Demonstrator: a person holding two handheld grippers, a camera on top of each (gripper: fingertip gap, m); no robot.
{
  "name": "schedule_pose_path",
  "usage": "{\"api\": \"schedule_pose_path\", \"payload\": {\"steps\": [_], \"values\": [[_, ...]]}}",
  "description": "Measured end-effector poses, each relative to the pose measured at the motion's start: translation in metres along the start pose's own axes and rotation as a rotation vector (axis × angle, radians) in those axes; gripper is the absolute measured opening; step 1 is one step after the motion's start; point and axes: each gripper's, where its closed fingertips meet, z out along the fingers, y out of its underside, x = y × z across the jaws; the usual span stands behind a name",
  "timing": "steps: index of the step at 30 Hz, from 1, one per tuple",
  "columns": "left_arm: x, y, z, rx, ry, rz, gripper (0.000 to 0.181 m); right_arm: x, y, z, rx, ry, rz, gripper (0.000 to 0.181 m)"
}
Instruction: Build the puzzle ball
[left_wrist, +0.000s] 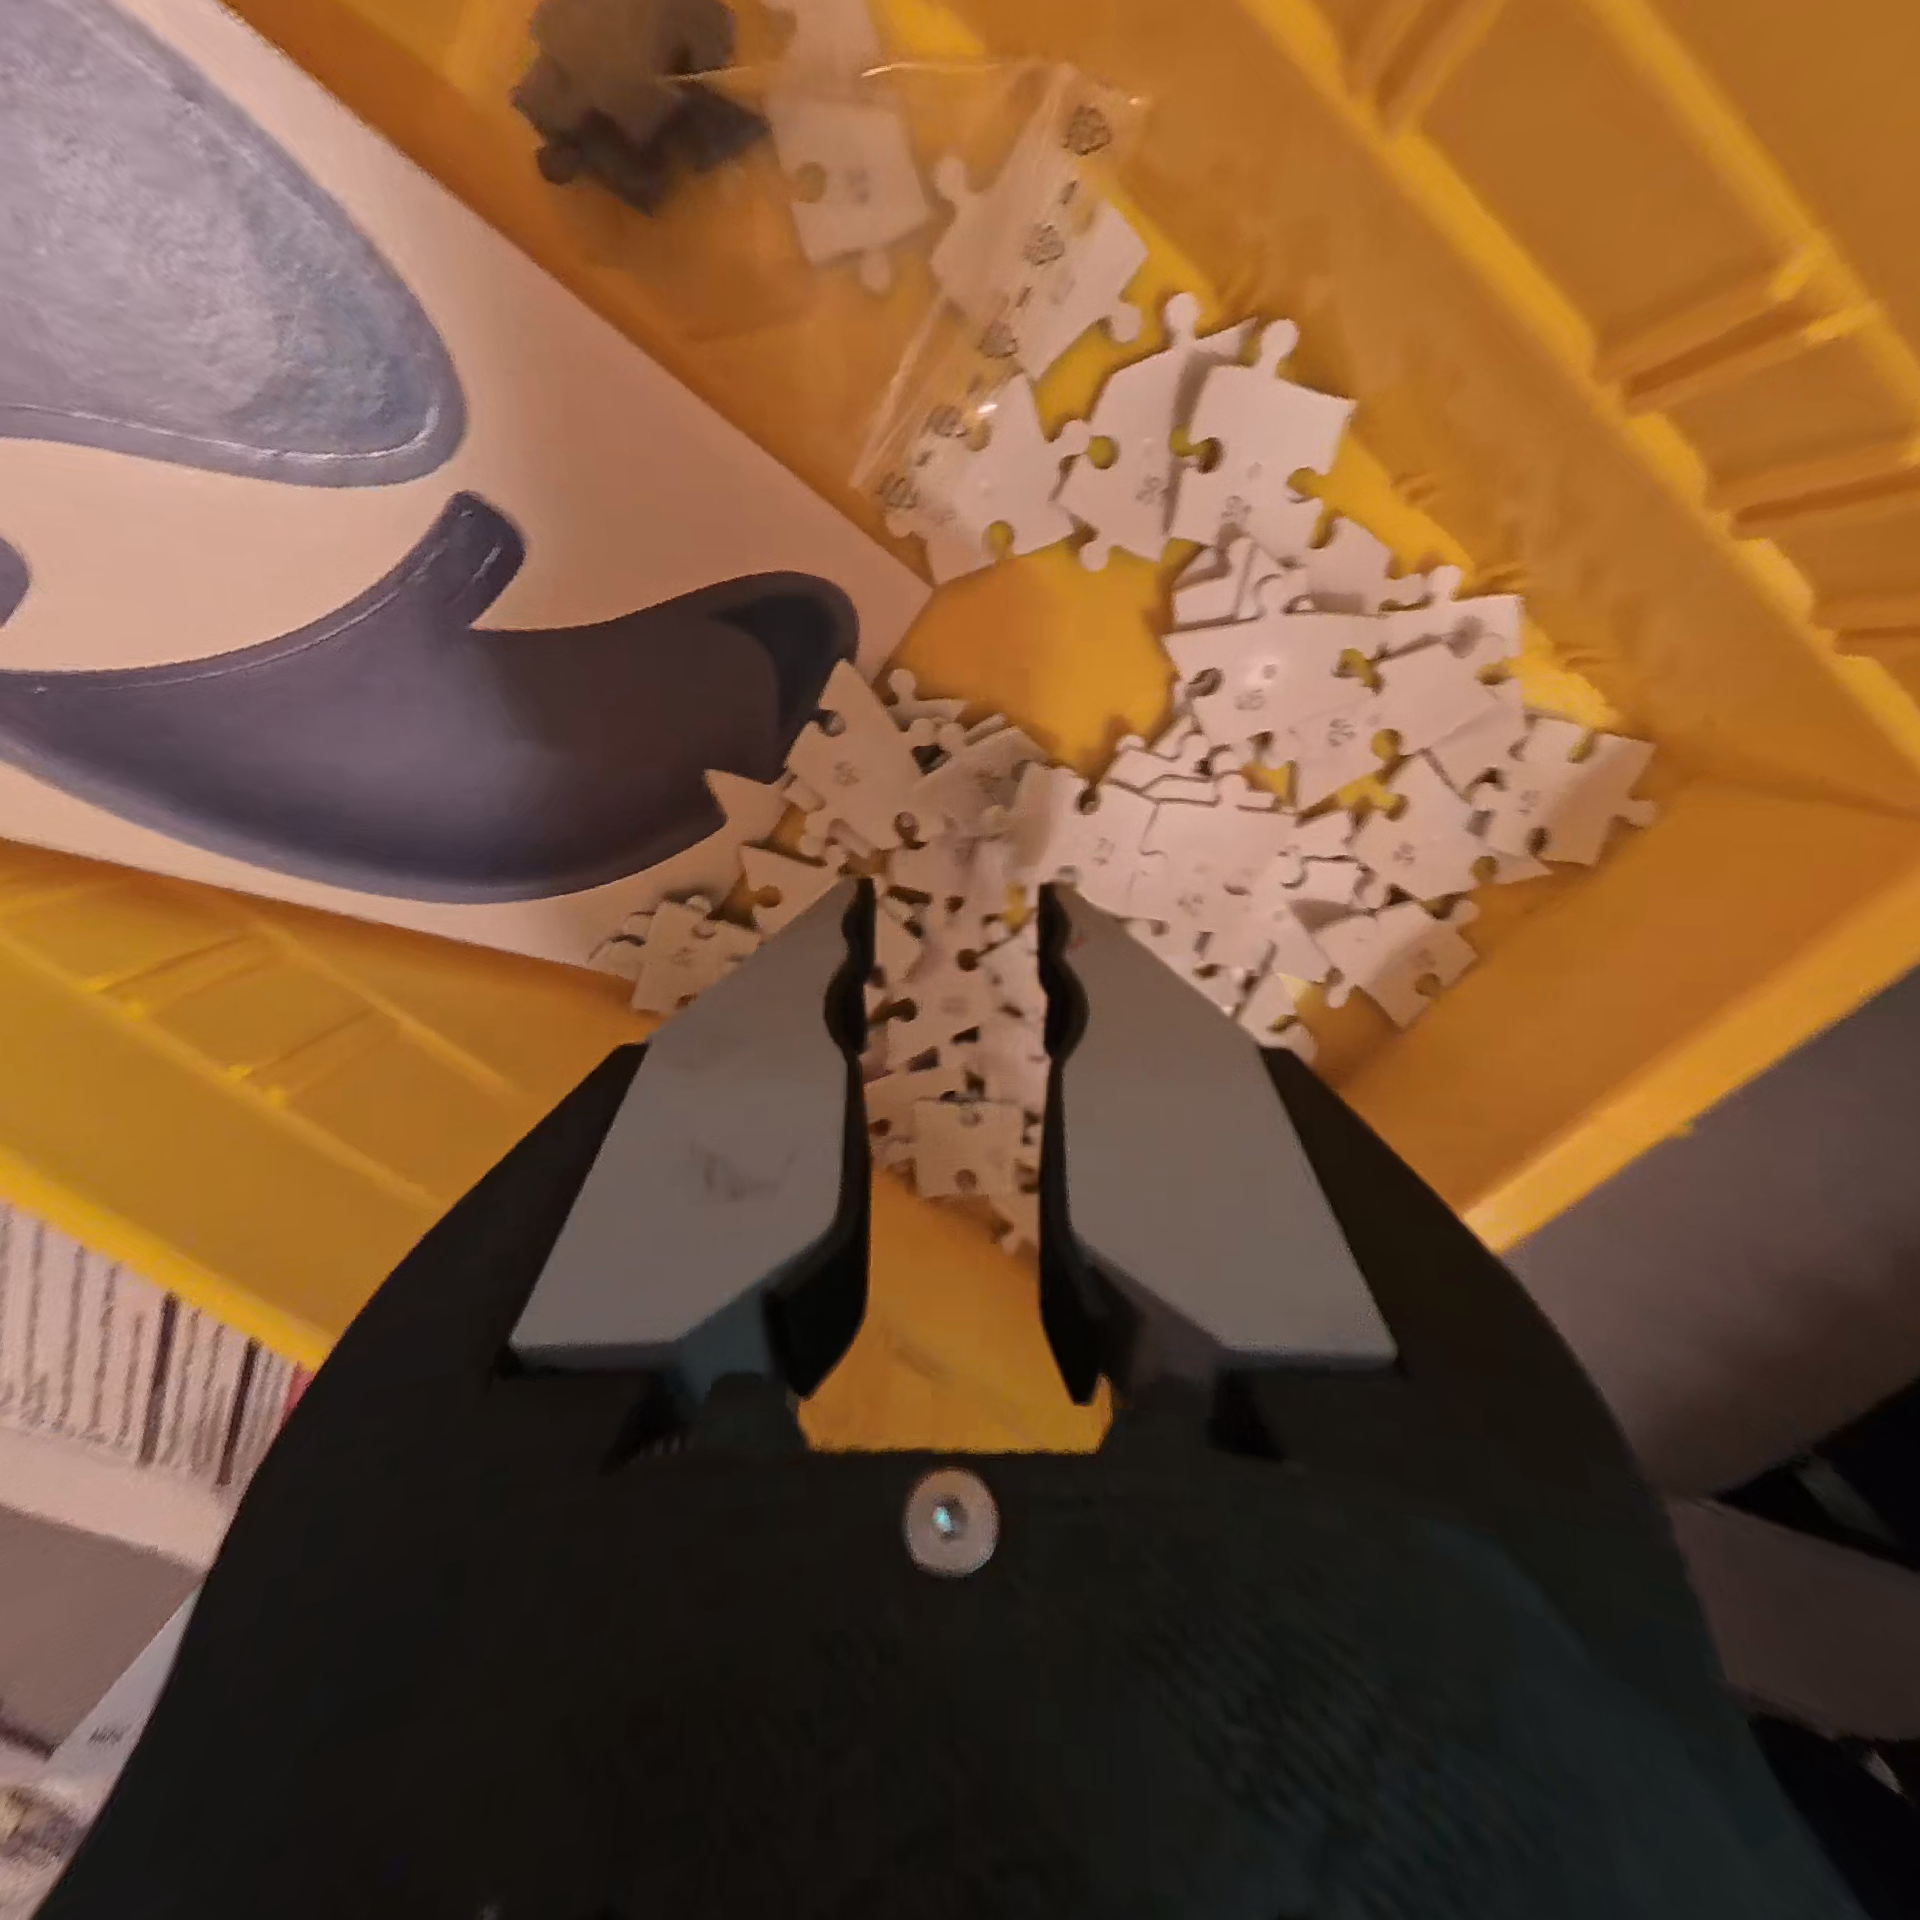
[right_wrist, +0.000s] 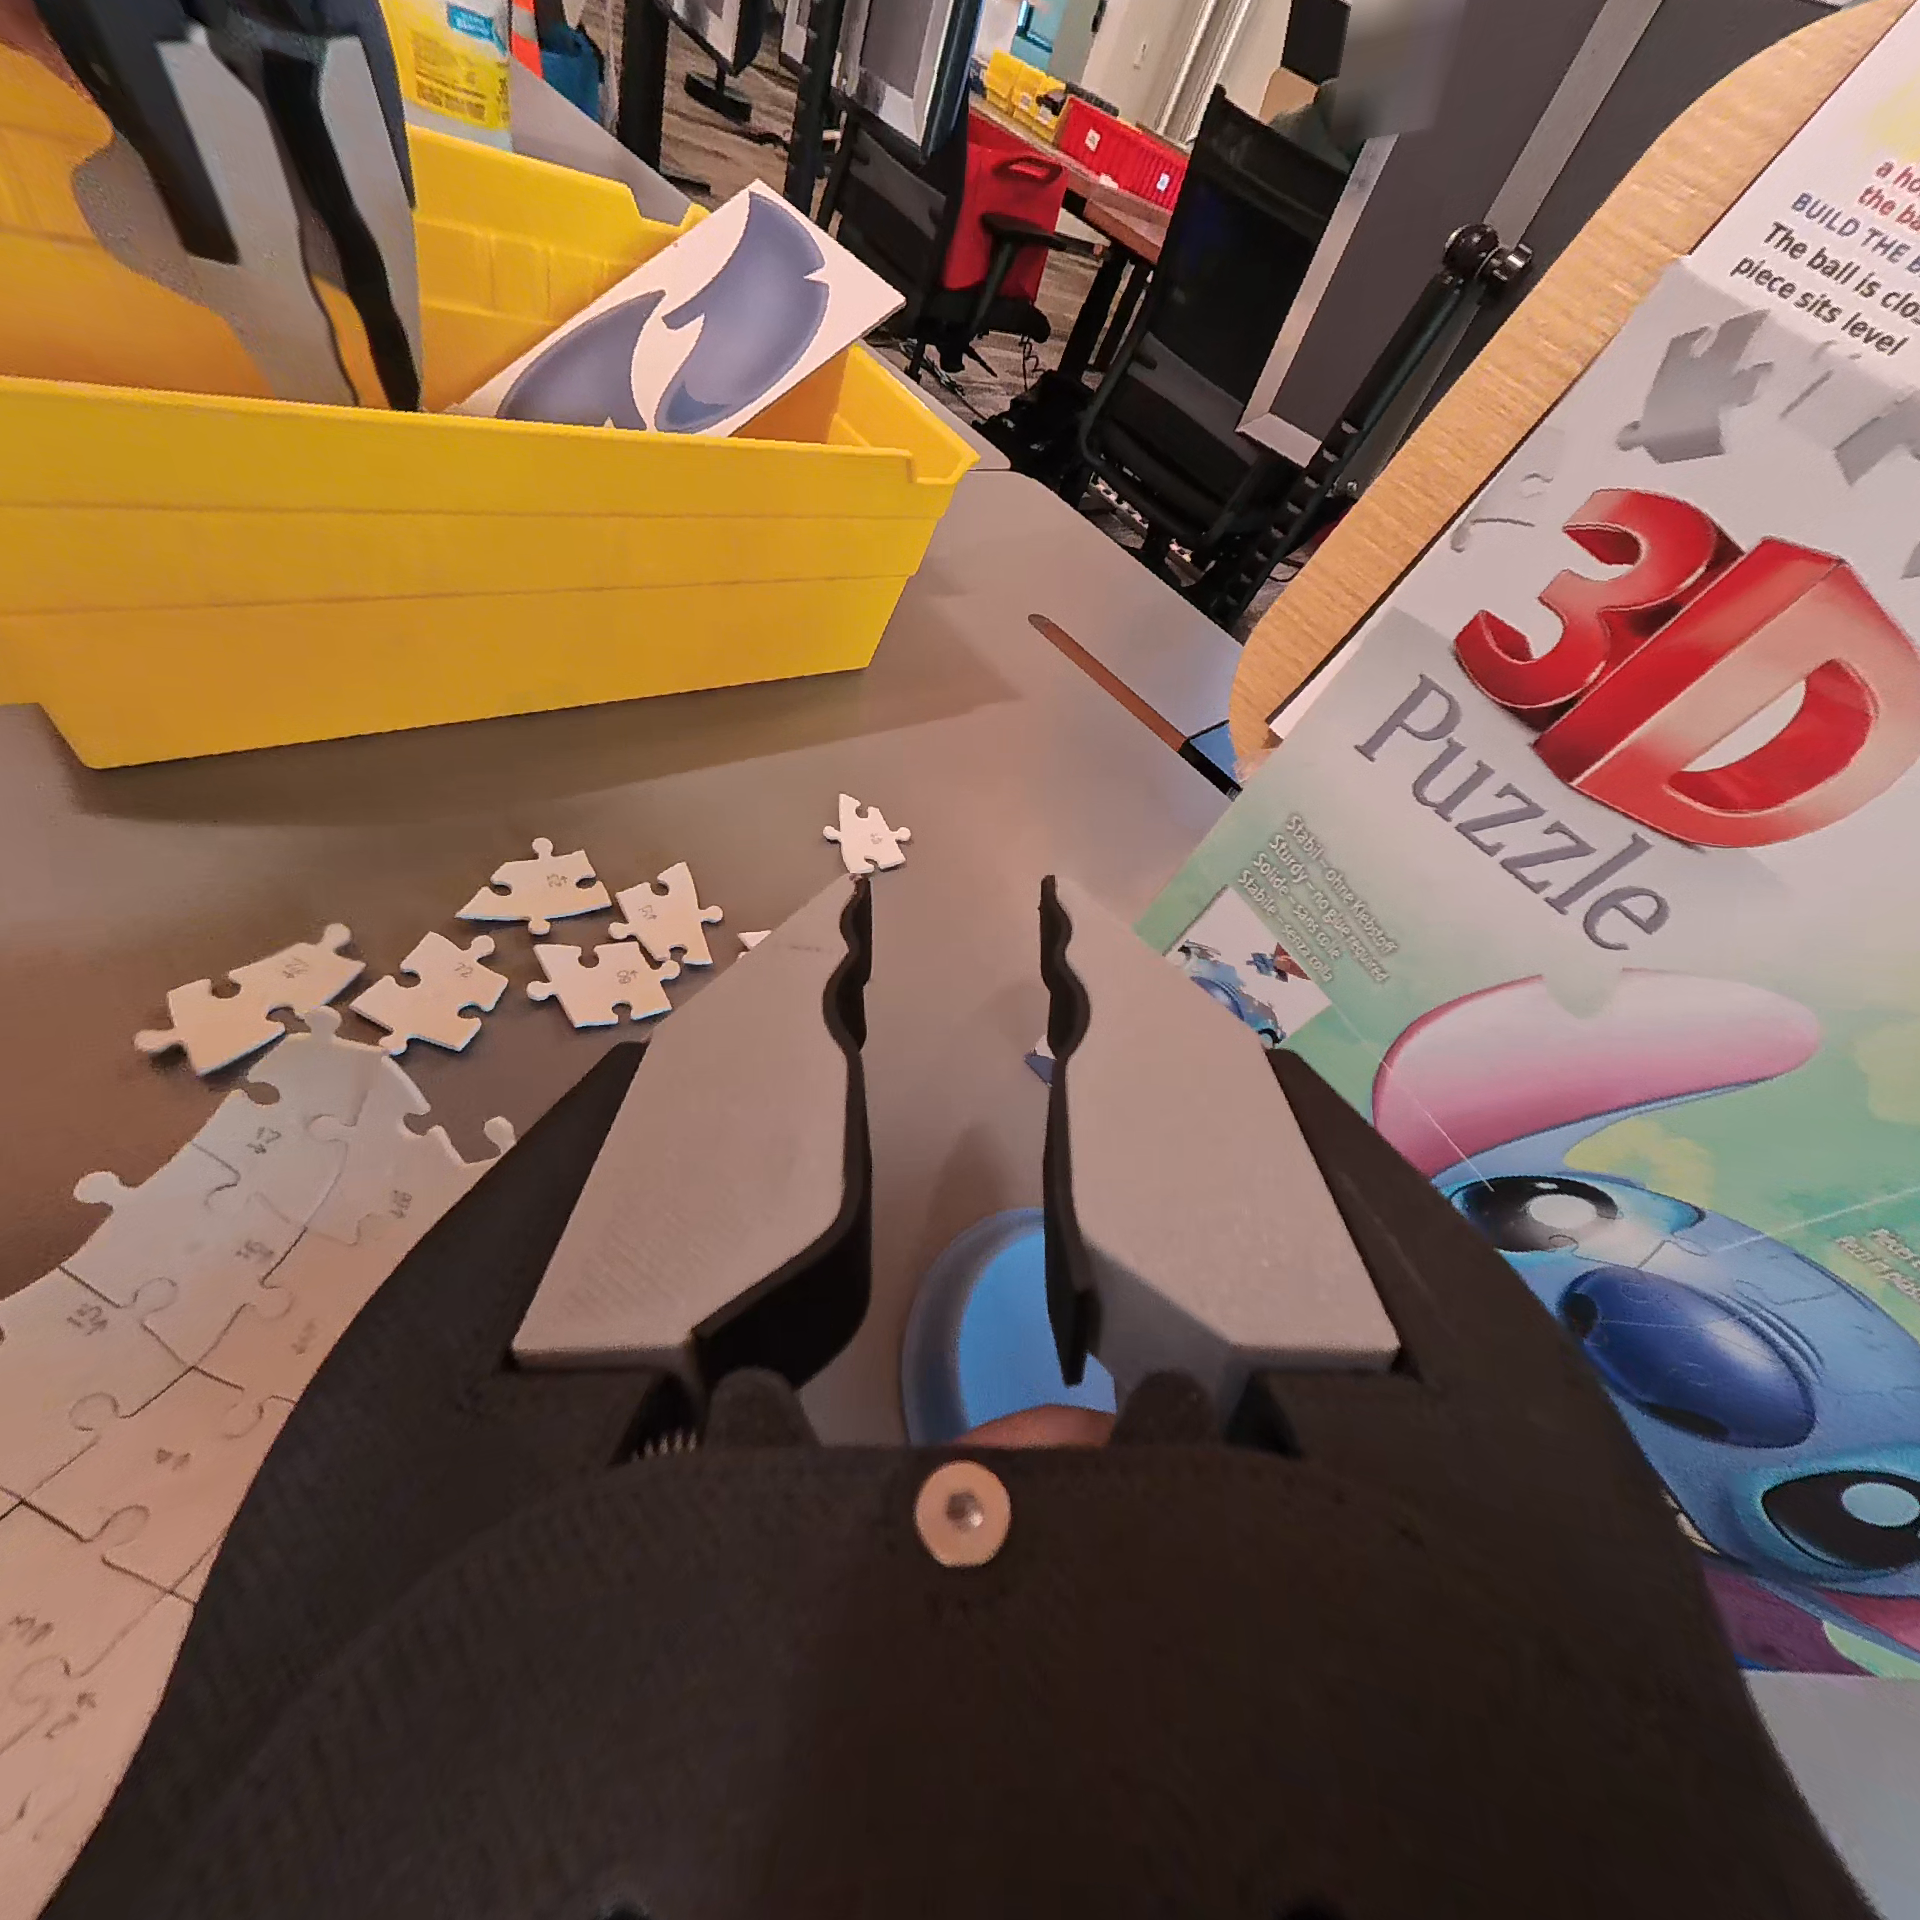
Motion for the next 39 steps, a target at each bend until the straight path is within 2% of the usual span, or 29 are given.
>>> {"api": "schedule_pose_path", "payload": {"steps": [2, 5, 7, 8, 12, 19, 24, 28, 31, 35, 39], "values": [[0.018, -0.003, 0.005, -0.002, 0.091, 0.024, 0.039, -0.001, -0.001, 0.0, 0.001, -0.001, -0.002, 0.029], [0.021, 0.001, 0.021, -0.068, 0.085, 0.046, 0.042, -0.001, -0.002, -0.001, 0.003, 0.002, -0.008, 0.029], [0.018, -0.006, 0.017, -0.03, 0.081, 0.029, 0.021, -0.001, -0.002, -0.001, 0.005, 0.002, -0.009, 0.029], [0.017, -0.007, 0.015, -0.02, 0.081, 0.026, 0.015, -0.001, -0.002, -0.001, 0.006, 0.002, -0.009, 0.028], [0.016, -0.012, 0.004, 0.034, 0.103, 0.009, 0.005, -0.001, 0.0, 0.0, -0.001, -0.003, -0.006, 0.029], [0.012, -0.014, 0.004, 0.035, 0.073, 0.03, 0.004, -0.002, 0.003, 0.002, -0.011, -0.005, -0.009, 0.028], [-0.005, -0.01, -0.005, 0.037, -0.007, 0.019, 0.003, -0.001, 0.002, 0.002, -0.011, -0.002, -0.007, 0.029], [0.0, -0.006, -0.011, 0.047, 0.048, 0.021, 0.001, -0.001, 0.004, 0.003, -0.016, -0.005, -0.008, 0.029], [-0.015, -0.003, -0.016, 0.045, -0.037, 0.017, 0.001, -0.001, 0.004, 0.003, -0.018, -0.003, -0.012, 0.029], [-0.023, -0.001, -0.022, 0.062, -0.053, -0.005, 0.0, 0.0, 0.003, 0.002, -0.014, 0.001, -0.009, 0.029], [-0.03, 0.005, -0.014, 0.02, -0.085, -0.007, 0.002, 0.0, 0.004, 0.002, -0.018, 0.001, -0.011, 0.029]]}}
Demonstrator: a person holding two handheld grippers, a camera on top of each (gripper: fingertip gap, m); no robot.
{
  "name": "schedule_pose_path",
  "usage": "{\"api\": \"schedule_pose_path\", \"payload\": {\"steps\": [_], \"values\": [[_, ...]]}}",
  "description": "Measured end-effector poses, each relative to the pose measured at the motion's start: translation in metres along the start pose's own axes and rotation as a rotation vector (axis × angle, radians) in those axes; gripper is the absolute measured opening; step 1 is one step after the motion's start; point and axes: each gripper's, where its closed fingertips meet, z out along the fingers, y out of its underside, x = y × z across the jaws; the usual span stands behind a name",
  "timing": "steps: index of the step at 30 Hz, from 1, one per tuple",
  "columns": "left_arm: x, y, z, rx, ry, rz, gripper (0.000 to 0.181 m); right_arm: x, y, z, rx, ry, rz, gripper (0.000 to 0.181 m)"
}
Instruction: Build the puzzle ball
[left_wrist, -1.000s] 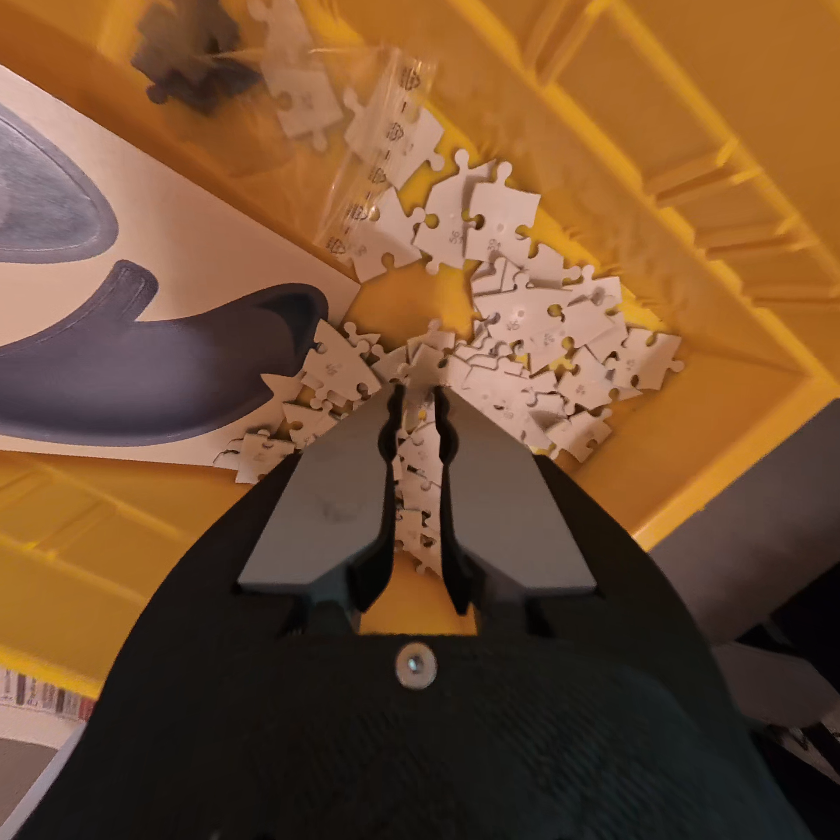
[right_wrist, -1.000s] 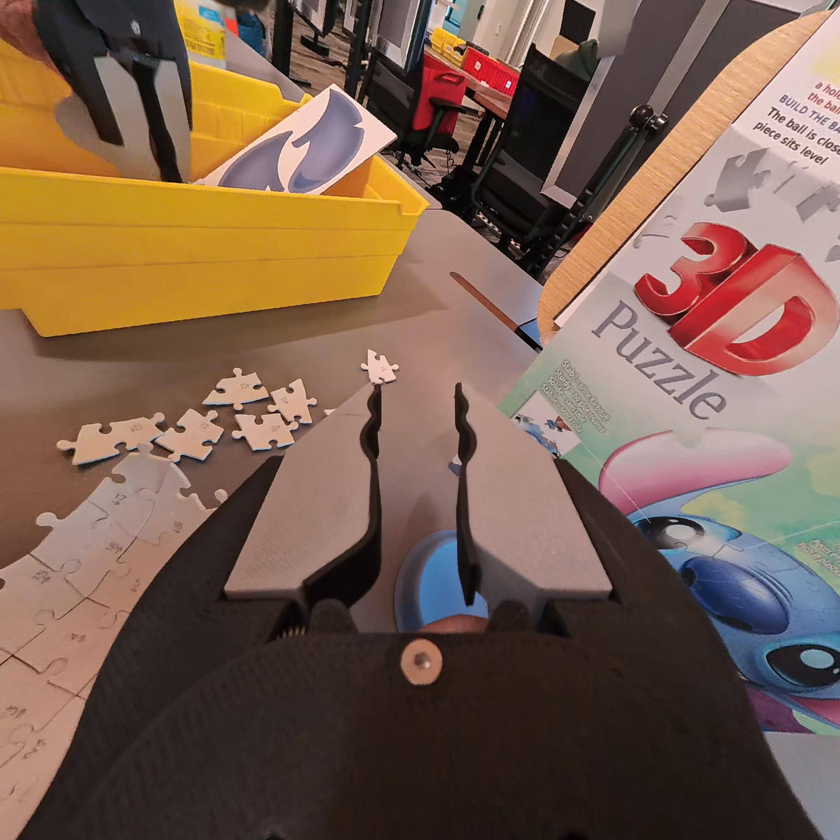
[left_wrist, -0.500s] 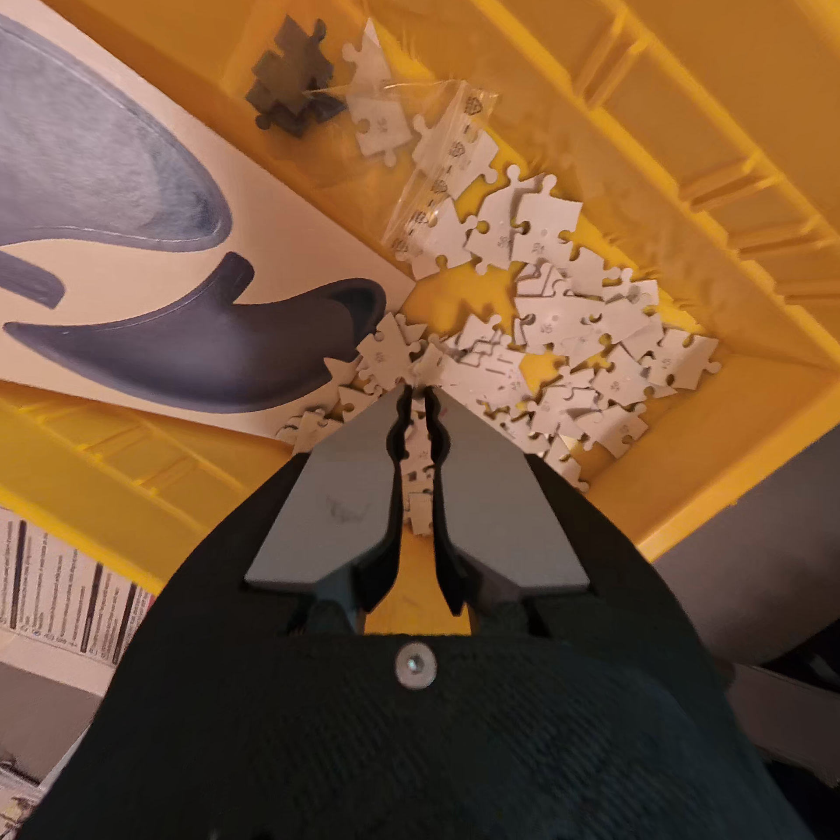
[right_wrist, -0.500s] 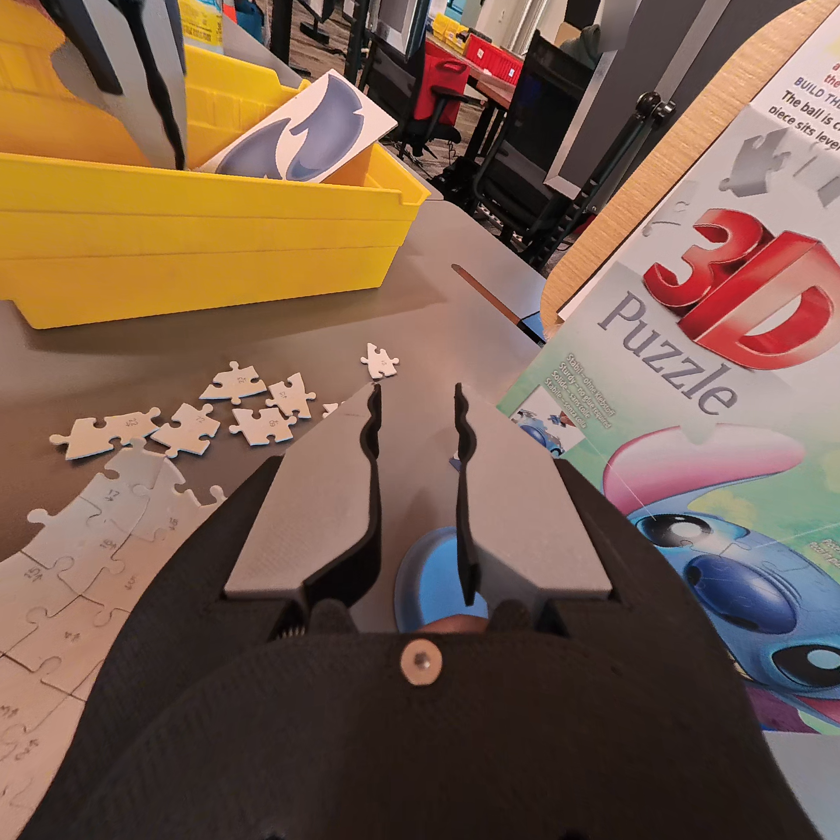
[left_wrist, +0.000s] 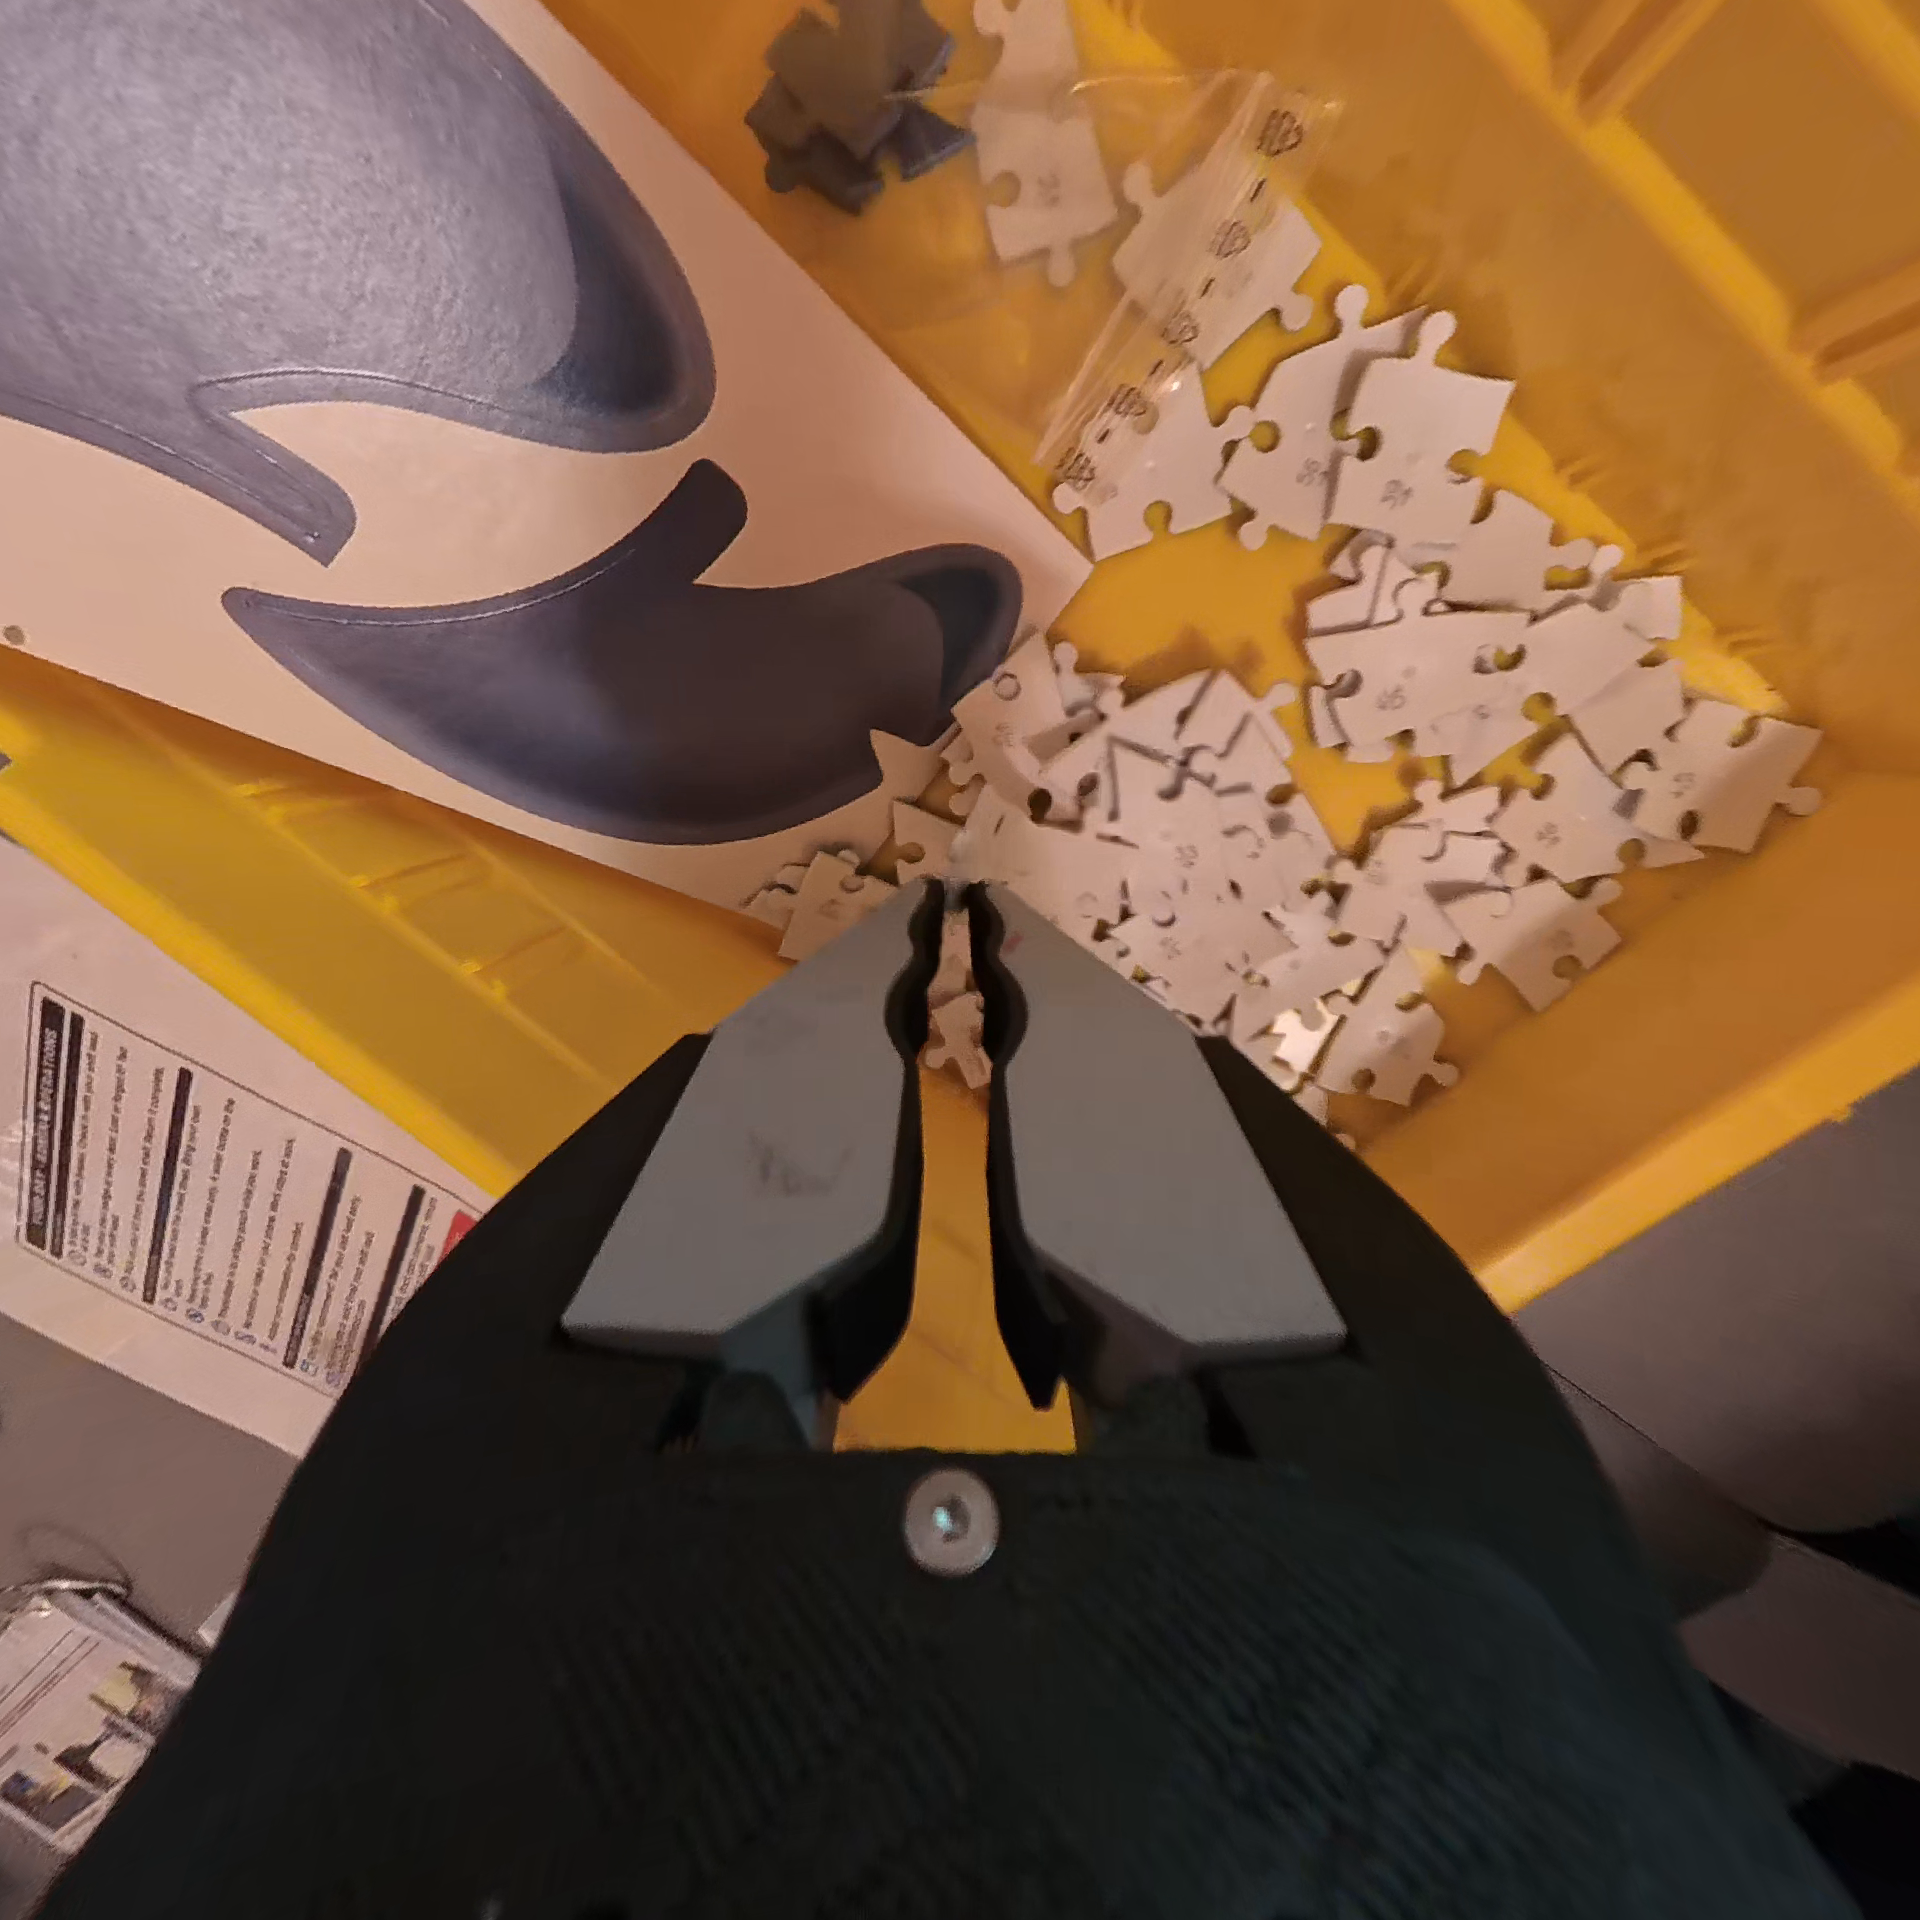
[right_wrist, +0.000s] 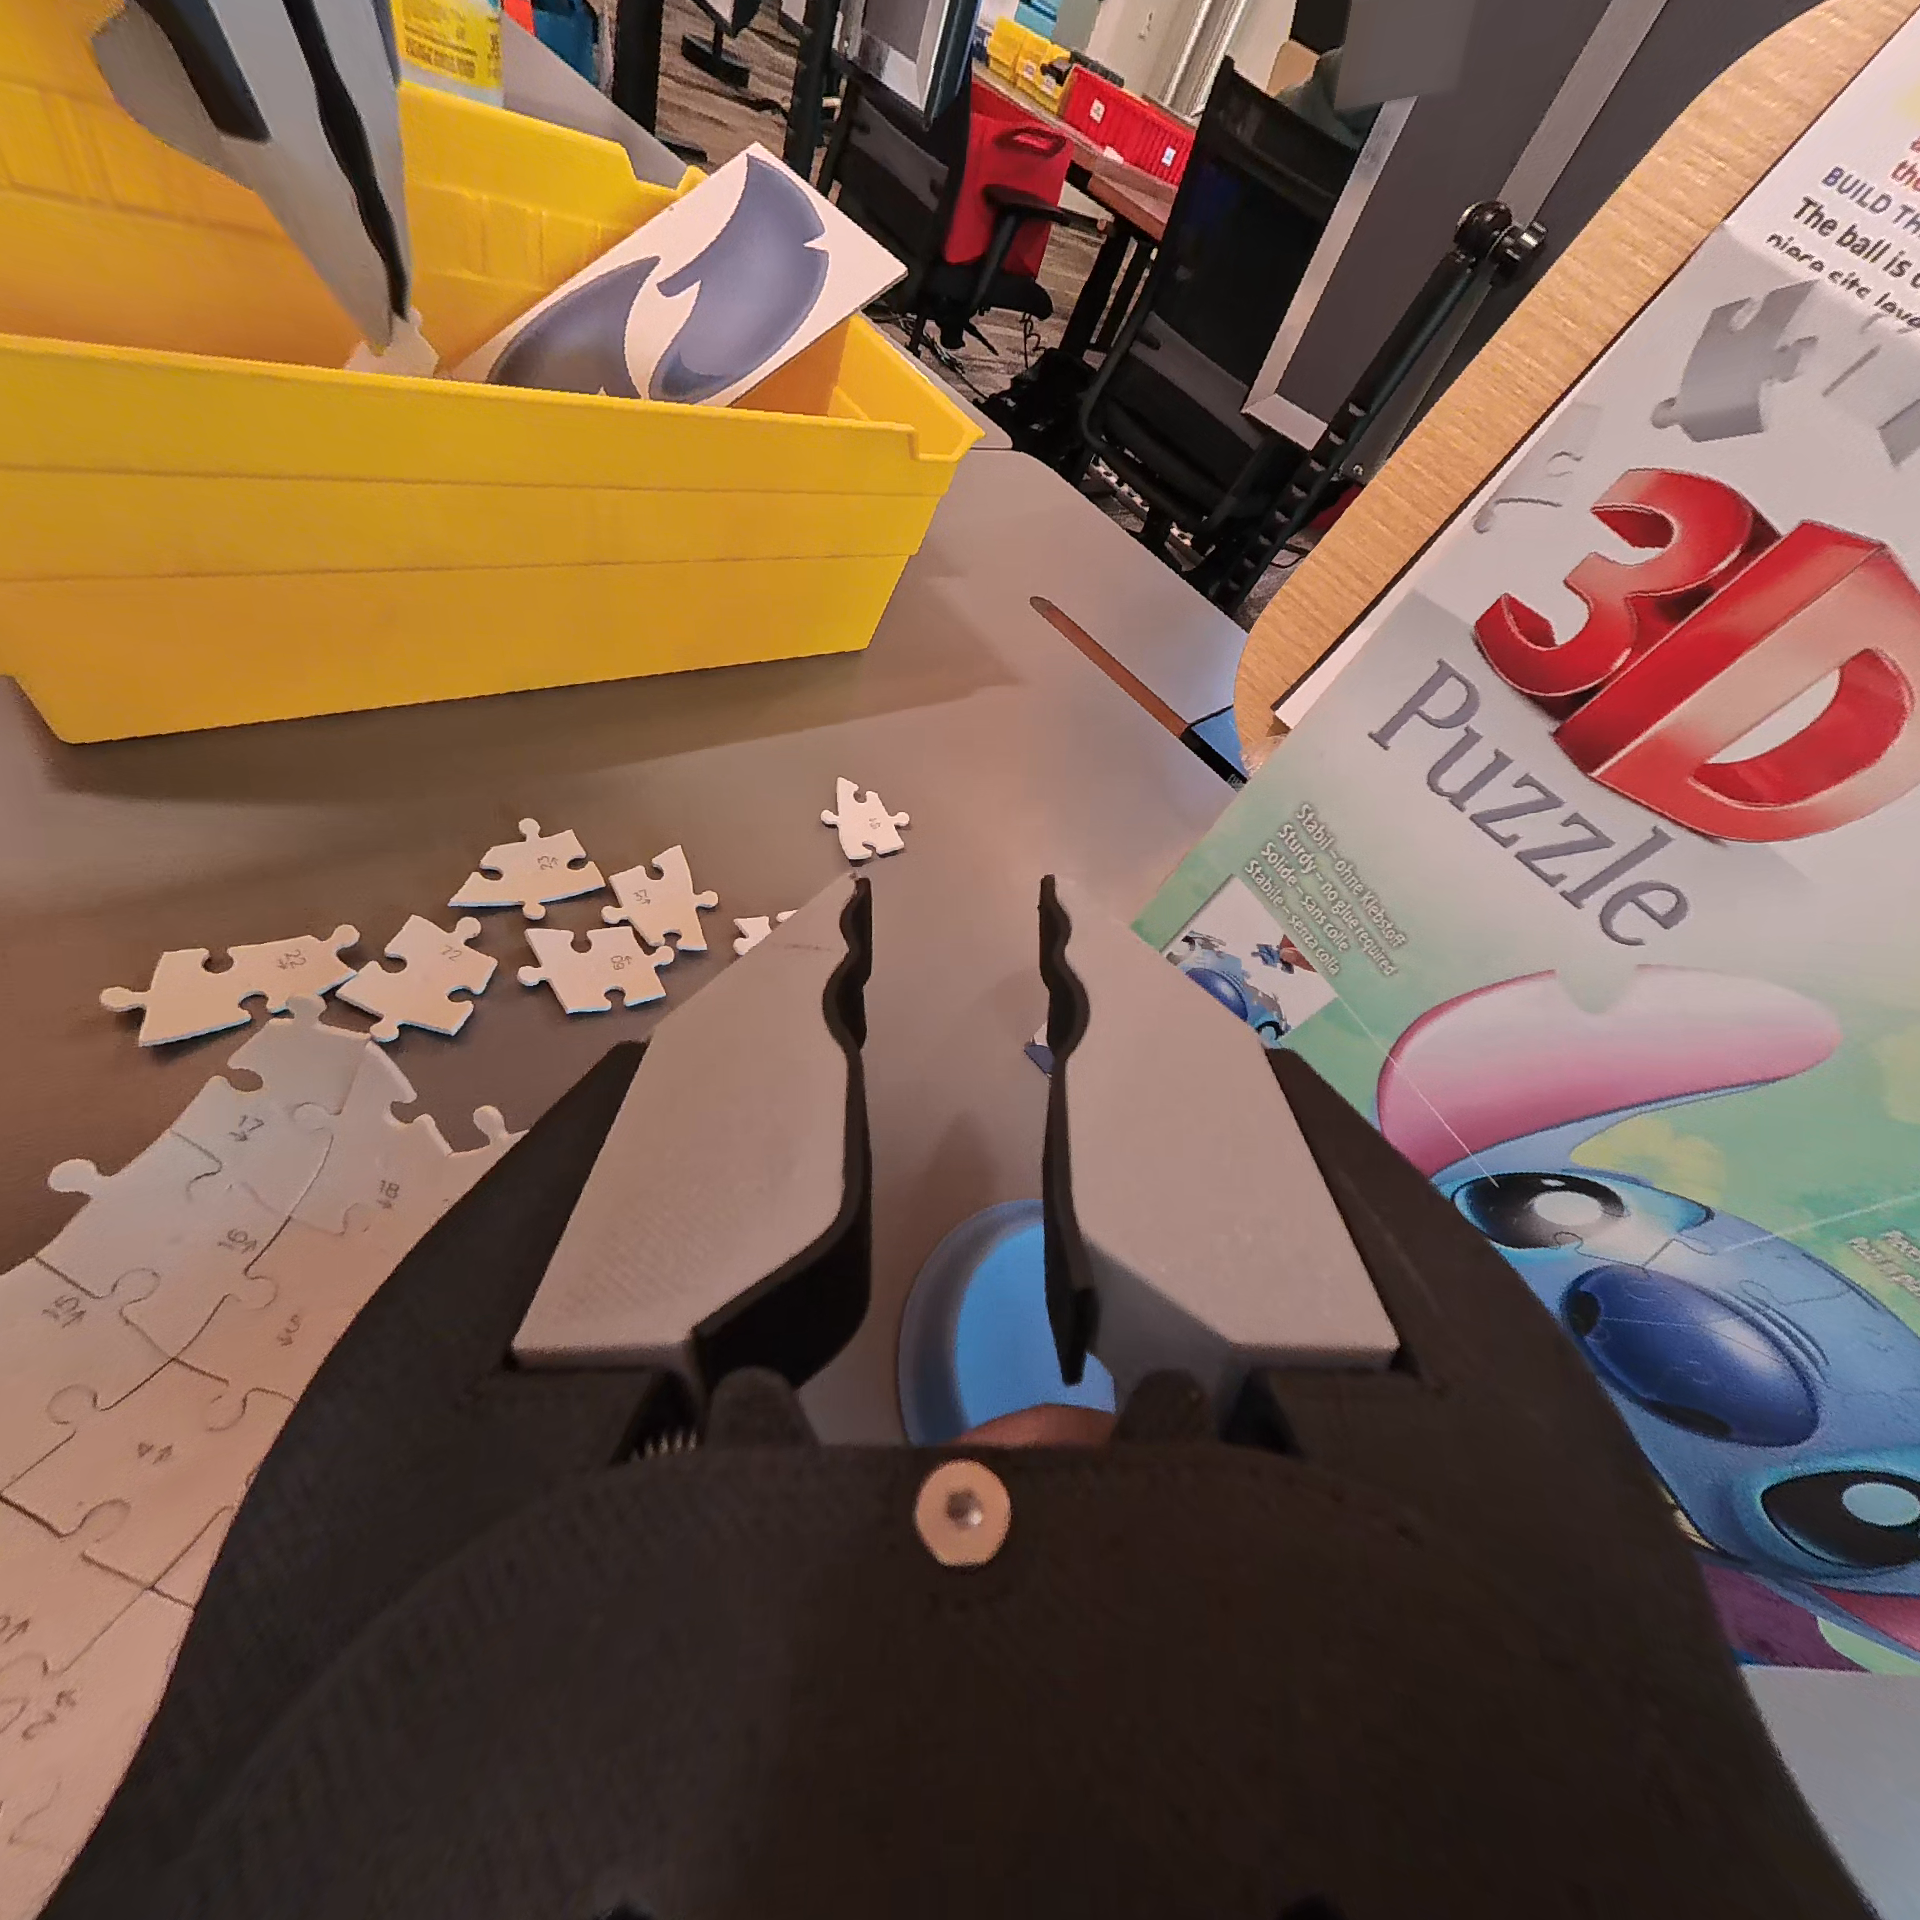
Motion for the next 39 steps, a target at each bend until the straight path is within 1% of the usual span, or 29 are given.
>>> {"api": "schedule_pose_path", "payload": {"steps": [7, 8, 9, 11, 15, 16, 20, 22, 23, 24, 25, 26, 28, 30, 32, 36, 39], "values": [[-0.015, 0.008, 0.007, -0.044, -0.052, -0.025, 0.004, 0.001, 0.0, 0.0, 0.001, 0.001, 0.002, 0.029], [-0.017, 0.01, 0.007, -0.049, -0.059, -0.029, 0.013, 0.001, 0.0, 0.0, 0.001, 0.0, 0.002, 0.029], [-0.014, 0.009, 0.006, -0.038, -0.036, -0.031, 0.017, 0.001, 0.0, 0.0, 0.0, 0.0, 0.002, 0.029], [-0.003, 0.003, 0.002, 0.0, 0.036, -0.027, 0.033, 0.001, 0.0, 0.0, 0.0, 0.0, 0.001, 0.029], [0.018, -0.002, -0.001, 0.033, 0.127, 0.04, 0.036, 0.001, 0.0, 0.0, 0.002, 0.0, 0.003, 0.029], [0.026, -0.002, 0.002, 0.027, 0.158, 0.058, 0.036, 0.001, 0.0, 0.0, 0.001, 0.0, 0.003, 0.029], [0.048, 0.006, 0.02, -0.078, 0.24, 0.061, 0.043, 0.002, 0.0, 0.0, 0.001, 0.003, 0.002, 0.029], [0.048, 0.009, 0.026, -0.122, 0.23, 0.041, 0.044, 0.002, -0.001, -0.001, 0.004, 0.005, 0.002, 0.028], [0.045, 0.01, 0.028, -0.132, 0.21, 0.033, 0.042, 0.002, -0.001, -0.001, 0.006, 0.005, 0.003, 0.028], [0.044, 0.01, 0.029, -0.138, 0.198, 0.033, 0.035, 0.002, -0.001, -0.001, 0.007, 0.005, 0.004, 0.028], [0.044, 0.011, 0.03, -0.143, 0.194, 0.039, 0.024, 0.003, -0.001, -0.001, 0.007, 0.005, 0.005, 0.028], [0.045, 0.011, 0.03, -0.145, 0.193, 0.047, 0.019, 0.002, -0.001, -0.001, 0.005, 0.004, 0.005, 0.029], [0.046, 0.008, 0.029, -0.129, 0.189, 0.059, 0.016, 0.002, 0.0, -0.001, 0.002, 0.004, 0.004, 0.029], [0.044, 0.003, 0.025, -0.095, 0.191, 0.057, 0.005, 0.002, 0.0, -0.001, 0.003, 0.003, 0.003, 0.028], [0.044, -0.001, 0.019, -0.064, 0.205, 0.045, 0.001, 0.002, 0.0, -0.001, 0.004, 0.004, 0.003, 0.028], [0.035, -0.003, 0.014, -0.041, 0.172, 0.029, 0.0, 0.002, 0.001, 0.0, 0.0, 0.002, 0.004, 0.029], [0.023, -0.004, 0.013, -0.028, 0.112, 0.013, 0.0, 0.001, 0.001, 0.0, -0.002, 0.0, 0.002, 0.028]]}}
